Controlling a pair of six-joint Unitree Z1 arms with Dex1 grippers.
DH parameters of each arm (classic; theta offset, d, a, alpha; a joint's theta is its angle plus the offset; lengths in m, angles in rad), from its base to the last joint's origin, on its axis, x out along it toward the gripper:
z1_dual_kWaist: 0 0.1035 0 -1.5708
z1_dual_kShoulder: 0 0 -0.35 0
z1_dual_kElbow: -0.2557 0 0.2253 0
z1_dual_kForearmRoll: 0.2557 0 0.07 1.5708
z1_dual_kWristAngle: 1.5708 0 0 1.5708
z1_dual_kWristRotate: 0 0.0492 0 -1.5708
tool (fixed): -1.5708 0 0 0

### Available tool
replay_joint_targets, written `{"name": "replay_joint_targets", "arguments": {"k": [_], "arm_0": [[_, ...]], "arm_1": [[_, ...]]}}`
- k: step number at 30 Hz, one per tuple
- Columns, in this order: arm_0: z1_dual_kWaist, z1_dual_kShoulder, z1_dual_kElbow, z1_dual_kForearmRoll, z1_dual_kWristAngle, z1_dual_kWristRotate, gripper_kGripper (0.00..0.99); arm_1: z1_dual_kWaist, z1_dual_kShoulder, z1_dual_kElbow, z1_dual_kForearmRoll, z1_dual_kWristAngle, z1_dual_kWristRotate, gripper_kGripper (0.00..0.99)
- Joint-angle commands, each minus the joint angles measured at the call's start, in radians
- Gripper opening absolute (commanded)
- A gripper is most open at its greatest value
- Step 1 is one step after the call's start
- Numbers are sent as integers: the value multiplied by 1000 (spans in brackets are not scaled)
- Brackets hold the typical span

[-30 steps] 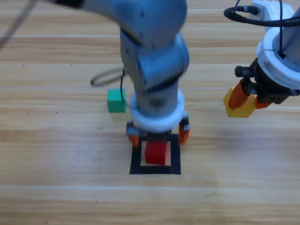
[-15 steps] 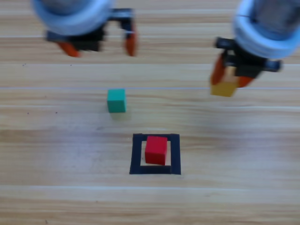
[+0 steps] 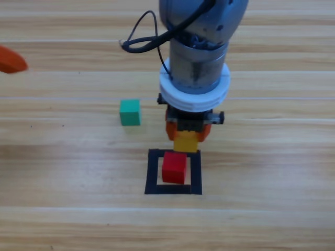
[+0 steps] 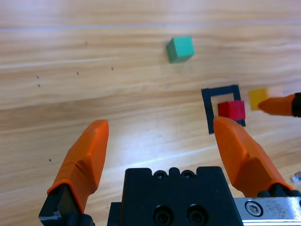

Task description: Stack the blocks in the rectangular block: red at the bottom, yellow in the middle, green on top

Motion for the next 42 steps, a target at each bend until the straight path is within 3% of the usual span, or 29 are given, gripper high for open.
{"name": "replay_joint_targets", "arguments": {"k": [1,11,42], "arm_0": [[32,5,52,0,-23,38,948],[32,-19,69,20,-99,94,950],[32,-9,107,-29,-119,90,948]], "arm_1": [[47,85,-29,10,22,34,0],[51,152,-84,13,33,63,0],[50,172,-98,32,34,70,0]]}}
